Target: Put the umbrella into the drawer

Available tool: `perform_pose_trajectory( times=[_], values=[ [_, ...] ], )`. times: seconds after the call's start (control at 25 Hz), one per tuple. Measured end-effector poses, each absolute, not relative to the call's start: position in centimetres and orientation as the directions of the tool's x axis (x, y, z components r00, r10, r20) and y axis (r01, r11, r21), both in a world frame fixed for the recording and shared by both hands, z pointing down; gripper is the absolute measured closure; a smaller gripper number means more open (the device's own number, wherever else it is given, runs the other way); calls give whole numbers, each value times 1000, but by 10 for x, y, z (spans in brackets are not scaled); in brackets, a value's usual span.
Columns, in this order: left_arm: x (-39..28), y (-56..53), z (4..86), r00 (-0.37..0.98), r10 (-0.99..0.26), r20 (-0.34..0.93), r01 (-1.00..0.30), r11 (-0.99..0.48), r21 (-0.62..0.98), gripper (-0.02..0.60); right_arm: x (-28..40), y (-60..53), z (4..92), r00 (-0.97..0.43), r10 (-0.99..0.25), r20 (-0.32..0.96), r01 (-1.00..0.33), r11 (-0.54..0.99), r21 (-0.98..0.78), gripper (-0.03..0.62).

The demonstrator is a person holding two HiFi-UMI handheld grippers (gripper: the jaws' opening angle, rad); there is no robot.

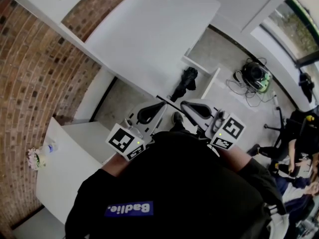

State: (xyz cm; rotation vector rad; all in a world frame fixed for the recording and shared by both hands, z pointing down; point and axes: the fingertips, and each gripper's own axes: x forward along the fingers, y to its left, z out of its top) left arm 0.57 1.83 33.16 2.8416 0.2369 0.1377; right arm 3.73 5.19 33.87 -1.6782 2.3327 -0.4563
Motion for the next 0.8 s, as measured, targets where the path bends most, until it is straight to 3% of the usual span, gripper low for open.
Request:
perform_pose_trajectory(
  times=[0.8],
  values=[
    [1, 27, 325, 981, 187, 60, 162, -942, 295, 578, 30, 60, 338, -323, -946, 20, -883, 294, -365, 565]
  ],
)
